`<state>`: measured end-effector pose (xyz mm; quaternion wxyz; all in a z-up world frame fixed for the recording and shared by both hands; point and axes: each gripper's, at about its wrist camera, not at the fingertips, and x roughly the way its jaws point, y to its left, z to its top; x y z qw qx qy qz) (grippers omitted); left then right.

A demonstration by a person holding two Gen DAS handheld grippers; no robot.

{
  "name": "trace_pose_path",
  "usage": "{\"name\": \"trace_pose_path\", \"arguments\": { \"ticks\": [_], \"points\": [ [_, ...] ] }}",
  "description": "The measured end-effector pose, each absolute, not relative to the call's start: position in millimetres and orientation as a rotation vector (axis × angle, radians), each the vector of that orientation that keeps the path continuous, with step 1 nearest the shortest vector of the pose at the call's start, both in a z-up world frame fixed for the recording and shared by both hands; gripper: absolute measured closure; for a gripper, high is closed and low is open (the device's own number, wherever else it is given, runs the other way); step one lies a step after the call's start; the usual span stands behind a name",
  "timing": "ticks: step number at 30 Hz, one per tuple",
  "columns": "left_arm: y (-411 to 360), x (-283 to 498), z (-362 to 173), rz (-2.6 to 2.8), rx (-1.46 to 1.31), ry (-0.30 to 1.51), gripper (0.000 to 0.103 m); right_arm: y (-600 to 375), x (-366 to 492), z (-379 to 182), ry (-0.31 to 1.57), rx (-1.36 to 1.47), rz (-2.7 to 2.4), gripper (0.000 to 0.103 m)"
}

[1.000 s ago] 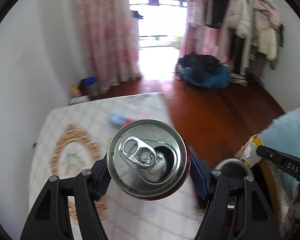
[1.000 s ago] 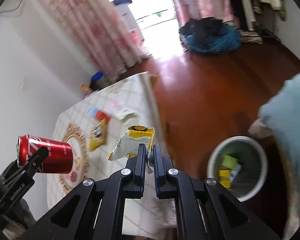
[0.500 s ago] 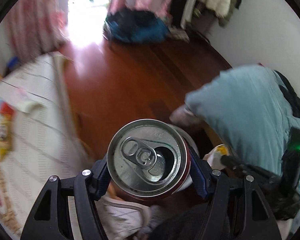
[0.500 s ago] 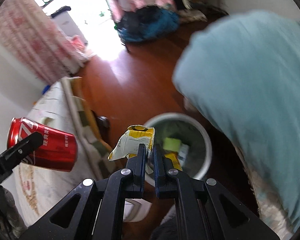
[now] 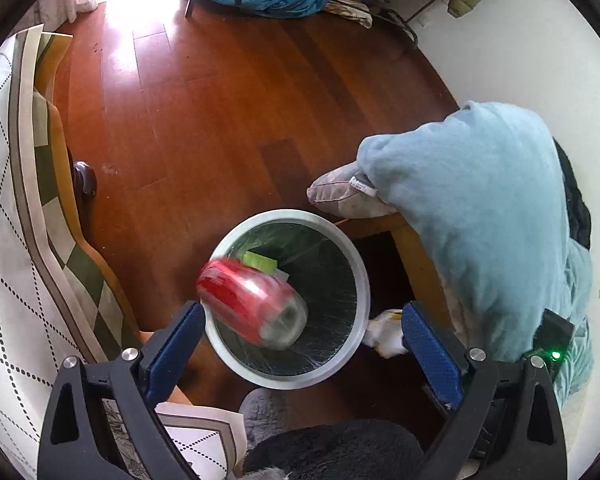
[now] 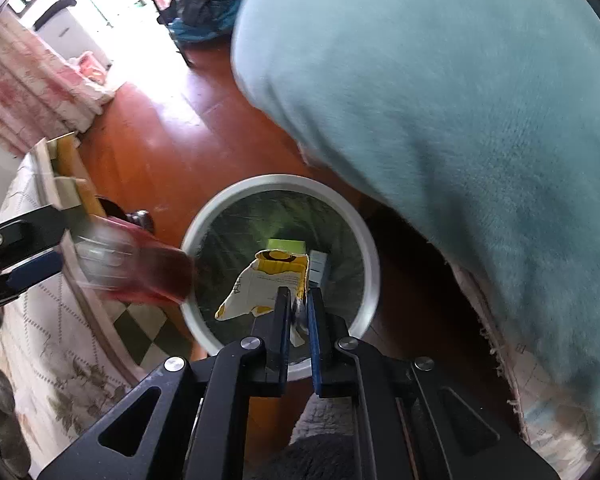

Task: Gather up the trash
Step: 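Carry the can and wrapper over the bin and lower them in, then open both tools over the bin and move them back to the table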

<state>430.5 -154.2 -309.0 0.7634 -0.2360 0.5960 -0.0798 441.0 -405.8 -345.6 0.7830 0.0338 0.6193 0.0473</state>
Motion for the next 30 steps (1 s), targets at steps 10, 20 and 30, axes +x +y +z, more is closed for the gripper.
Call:
{"name": "trace_pose_path", "arguments": {
  "ticks": [10,20,30],
  "points": [
    [-142,387,-284,0.0,-0.281,1.211,0.003,-393,425,-335,1.305,-0.026,0.073,0.0],
    [-138,328,-241,0.122,-0.139,1.106,0.003,-374,395,-276,1.209,-0.081,0.097,0.0],
    [-134,282,-184,0.151,-0.131,1.009,0.003,-368,349,-197,1.097,-0.082,0.145,0.0]
  ]
}}
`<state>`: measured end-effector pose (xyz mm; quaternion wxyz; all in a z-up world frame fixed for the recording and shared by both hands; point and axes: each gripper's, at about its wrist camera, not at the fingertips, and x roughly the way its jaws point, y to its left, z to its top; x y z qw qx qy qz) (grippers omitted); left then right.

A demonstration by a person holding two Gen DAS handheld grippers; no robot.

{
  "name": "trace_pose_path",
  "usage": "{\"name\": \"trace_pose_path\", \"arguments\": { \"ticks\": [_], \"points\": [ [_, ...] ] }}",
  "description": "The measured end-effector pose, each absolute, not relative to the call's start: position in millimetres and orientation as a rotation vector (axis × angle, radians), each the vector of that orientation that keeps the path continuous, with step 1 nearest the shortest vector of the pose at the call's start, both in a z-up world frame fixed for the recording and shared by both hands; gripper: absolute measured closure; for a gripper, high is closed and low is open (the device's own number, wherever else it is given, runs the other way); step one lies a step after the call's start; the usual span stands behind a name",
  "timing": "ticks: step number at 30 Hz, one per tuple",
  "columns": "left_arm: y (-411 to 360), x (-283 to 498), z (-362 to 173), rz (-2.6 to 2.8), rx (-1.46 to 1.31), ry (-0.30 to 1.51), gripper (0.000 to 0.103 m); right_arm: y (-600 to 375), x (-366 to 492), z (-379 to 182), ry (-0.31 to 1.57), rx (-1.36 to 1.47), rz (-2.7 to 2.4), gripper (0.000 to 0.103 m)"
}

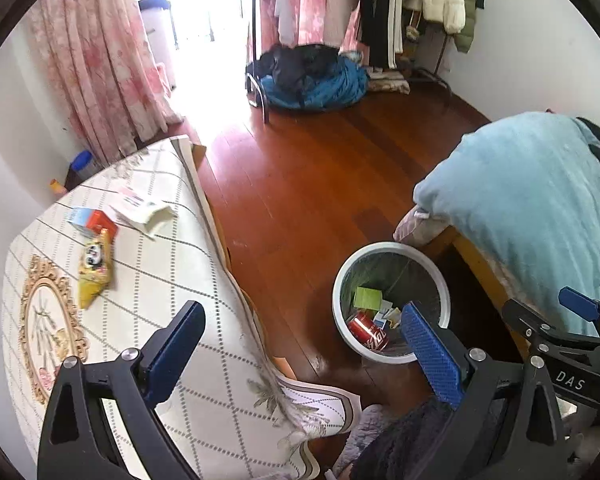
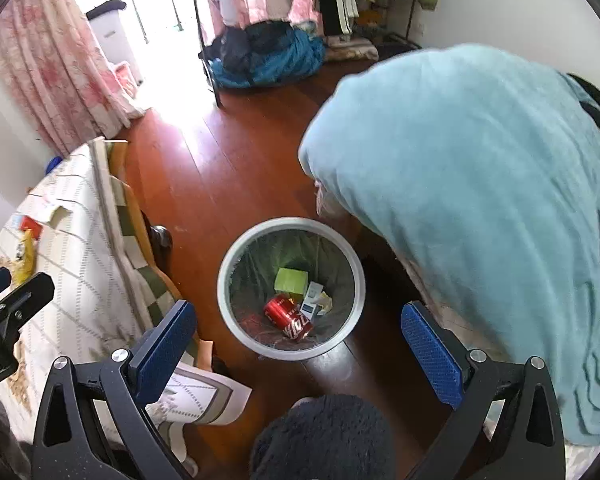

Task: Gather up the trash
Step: 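Open both tools over the bin and move them back to the table, then grasp the clear plastic cup with the right tool while the left tool grasps the yellow snack bag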

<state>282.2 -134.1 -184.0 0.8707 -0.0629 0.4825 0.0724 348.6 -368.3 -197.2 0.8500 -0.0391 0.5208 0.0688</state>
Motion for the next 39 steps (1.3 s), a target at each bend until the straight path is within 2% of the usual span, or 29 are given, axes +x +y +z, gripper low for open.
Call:
{"name": "trace_pose_path", "arguments": {
  "ticks": [9,17,21,30,36,39],
  "points": [
    [-121,236,-141,0.219,-0.163,0.936,0.003,-366,303,-139,1.013,-0.07,0.179,0.0],
    [-50,179,-158,0.476,-0.231,0.934,0.003,-327,281,-122,1.019,-0.029,0.325,0.0],
    [5,142,-202,0.653,-0.267,1.022,0.003,-277,273,-148,1.082,-0.05,0.446,0.0],
    [78,87,-307,0.86,-0.362,1.219,0.003,-138,254,-256,1.303,-0.117,0.715,0.0],
    [89,79,-328,0.855,-0.382,1.259,0.003,-68,241,-304,1.307,-0.216,0.781,0.007],
    [91,75,-333,0.847,-0.384,1.269,0.003,-51,239,-315,1.307,-0.241,0.81,0.015]
  ]
}}
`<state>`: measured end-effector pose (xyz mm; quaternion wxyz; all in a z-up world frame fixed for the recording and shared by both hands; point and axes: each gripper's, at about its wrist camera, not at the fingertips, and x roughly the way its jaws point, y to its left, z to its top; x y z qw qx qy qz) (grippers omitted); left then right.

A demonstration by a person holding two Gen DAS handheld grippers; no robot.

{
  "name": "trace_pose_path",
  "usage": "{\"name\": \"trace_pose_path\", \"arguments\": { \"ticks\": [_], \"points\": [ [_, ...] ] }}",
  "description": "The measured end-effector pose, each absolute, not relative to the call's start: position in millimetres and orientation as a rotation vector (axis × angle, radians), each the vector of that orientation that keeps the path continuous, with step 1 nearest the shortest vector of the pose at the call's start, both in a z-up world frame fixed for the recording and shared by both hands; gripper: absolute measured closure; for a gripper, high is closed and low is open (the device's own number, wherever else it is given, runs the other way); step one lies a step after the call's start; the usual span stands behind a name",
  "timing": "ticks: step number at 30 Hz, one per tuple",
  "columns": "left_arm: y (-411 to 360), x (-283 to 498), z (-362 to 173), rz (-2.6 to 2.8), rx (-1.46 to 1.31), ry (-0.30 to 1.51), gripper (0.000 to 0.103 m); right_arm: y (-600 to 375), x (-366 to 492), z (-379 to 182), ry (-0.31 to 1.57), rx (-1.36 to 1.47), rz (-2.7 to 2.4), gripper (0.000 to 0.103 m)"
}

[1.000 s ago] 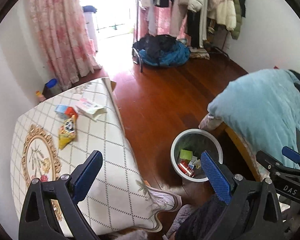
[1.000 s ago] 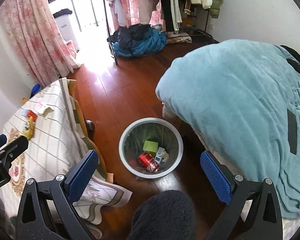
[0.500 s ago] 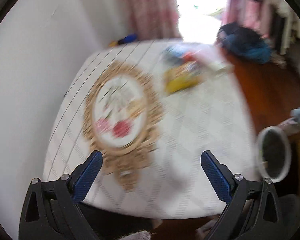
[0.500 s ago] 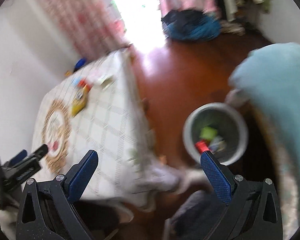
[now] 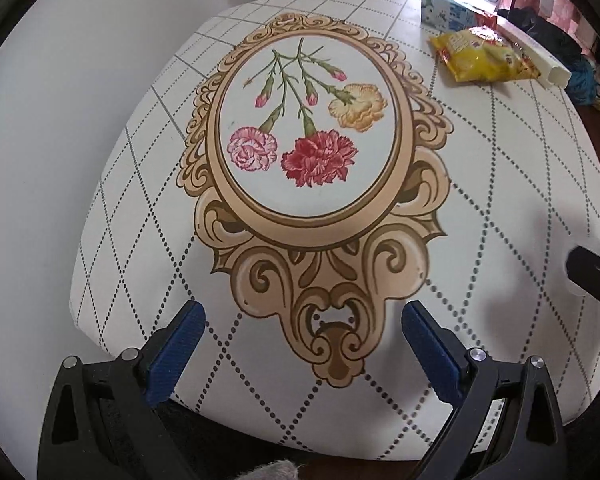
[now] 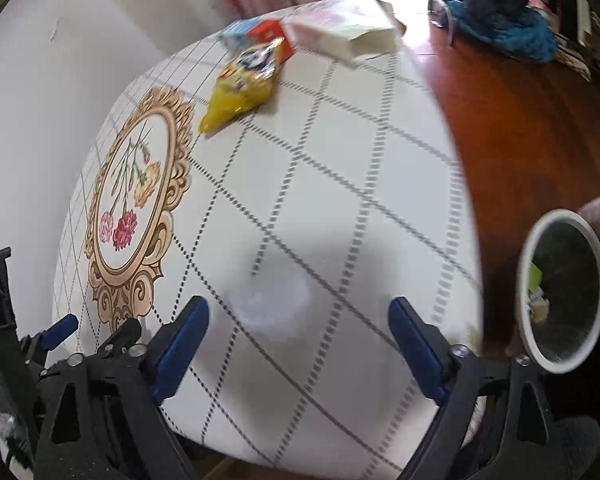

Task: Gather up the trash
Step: 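Grasp the clear plastic cup with the right tool while the left tool grasps the yellow snack bag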

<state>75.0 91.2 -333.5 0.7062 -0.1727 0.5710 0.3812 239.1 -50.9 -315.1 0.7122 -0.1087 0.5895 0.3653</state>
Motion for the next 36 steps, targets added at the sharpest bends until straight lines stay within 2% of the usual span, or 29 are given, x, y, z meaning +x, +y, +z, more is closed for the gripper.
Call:
{"name": "trace_pose_path", "arguments": {
  "ticks": [2,3,4,11,19,26,27,30,33,36],
  "points": [
    [94,77,-335,0.842,-0.39,1.26,0.001,-42,235,-320,1.3,-0.256,0.816,0.031],
    [95,78,-335,0.838,-0.392,1.257,0.001,-40,234,-319,1.287,-0.266,0.811,0.042],
    [96,79,-335,0.836,-0.39,1.257,0.001,-37,231,-318,1.275,-0.272,0.821,0.058],
    [112,111,-322,0.782,-0.455,1.224,0.001,-46,248,-300,1.243,-0.214,0.813,0.059],
    [155,215,-275,0.61,-0.62,1.088,0.003,-70,332,-288,1.249,-0.103,0.654,0.059],
    [172,291,-307,0.547,-0.647,1.205,0.003,-65,377,-288,1.268,-0.056,0.601,0.059],
    [171,293,-310,0.547,-0.642,1.214,0.008,-63,380,-288,1.268,-0.059,0.597,0.059],
    [168,294,-318,0.495,-0.696,1.193,0.045,-58,385,-290,1.268,-0.065,0.592,0.059],
    [155,291,-306,0.517,-0.607,1.174,0.052,-55,388,-288,1.265,-0.065,0.599,0.059],
    [144,277,-299,0.534,-0.54,1.16,0.053,-51,384,-283,1.25,-0.078,0.614,0.059]
  ]
}}
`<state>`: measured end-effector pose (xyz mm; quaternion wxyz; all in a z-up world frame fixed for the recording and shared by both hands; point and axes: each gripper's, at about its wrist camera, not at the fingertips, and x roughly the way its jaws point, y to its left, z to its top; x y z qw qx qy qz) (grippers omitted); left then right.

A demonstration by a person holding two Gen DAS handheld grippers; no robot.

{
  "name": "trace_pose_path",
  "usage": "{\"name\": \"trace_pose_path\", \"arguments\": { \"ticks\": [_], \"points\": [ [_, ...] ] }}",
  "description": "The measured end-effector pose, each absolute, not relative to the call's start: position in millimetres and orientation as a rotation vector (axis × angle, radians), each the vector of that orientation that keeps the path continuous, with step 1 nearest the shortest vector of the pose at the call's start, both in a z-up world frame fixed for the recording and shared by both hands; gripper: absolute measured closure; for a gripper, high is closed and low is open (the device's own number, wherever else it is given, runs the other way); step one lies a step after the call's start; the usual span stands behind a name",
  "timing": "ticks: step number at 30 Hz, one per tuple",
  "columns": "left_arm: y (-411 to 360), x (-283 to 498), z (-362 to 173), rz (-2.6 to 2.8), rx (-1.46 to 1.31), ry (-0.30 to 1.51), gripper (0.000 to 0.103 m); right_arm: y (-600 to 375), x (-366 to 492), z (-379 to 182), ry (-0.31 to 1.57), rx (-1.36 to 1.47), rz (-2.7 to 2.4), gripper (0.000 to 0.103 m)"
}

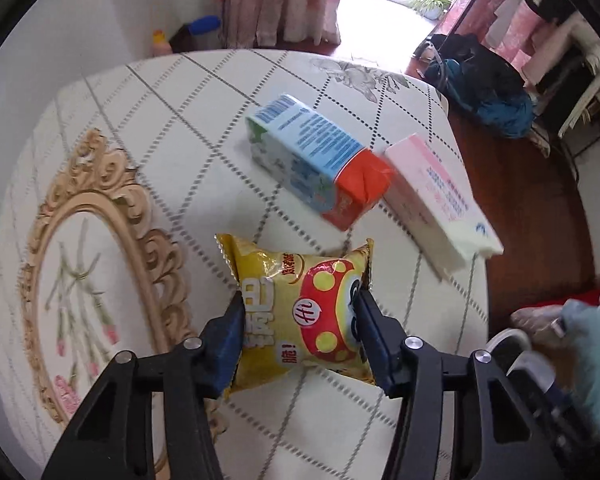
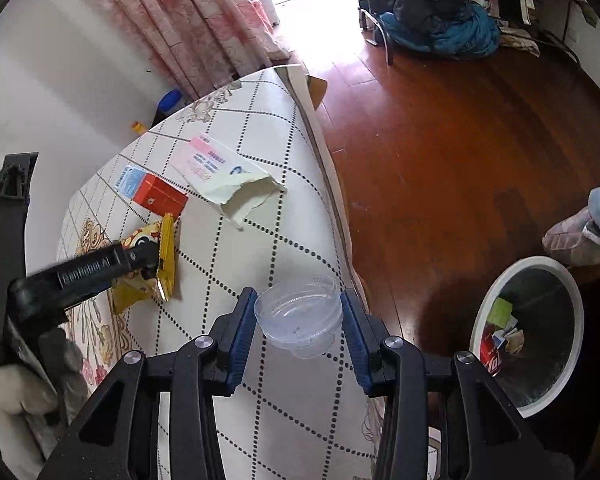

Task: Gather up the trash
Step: 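Grasp the clear plastic cup with the right tool while the left tool grasps the yellow snack bag, then carry the cup and snack bag over the bin and open both tools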

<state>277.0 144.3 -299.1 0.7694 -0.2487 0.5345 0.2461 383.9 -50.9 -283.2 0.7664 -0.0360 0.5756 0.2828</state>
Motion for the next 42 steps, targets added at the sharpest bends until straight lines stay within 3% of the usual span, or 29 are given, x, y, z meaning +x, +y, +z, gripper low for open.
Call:
{"name": "trace_pose_path", "arguments": {
  "ticks": [8,15,28,35,42],
  "points": [
    [130,218,-268,0.6,-0.43,1.084,0.054,-46,355,-264,1.182,-0.146,0.658,0.059],
    [99,190,-208,0.598,-0.36,0.969,0.054,-65,337,-223,1.091,-0.122,0.689,0.059],
    [-5,218,-137,0.415,-0.291,0.843,0.054,-185,338,-142,0.957,-0.02,0.594,0.059],
    [-65,264,-142,0.254,-0.275,0.868,0.054,-270,354,-132,0.946,0.008,0.467,0.059],
    [-114,342,-215,-0.006,-0.405,1.063,0.054,-350,377,-183,1.05,0.006,0.325,0.059]
  ]
}}
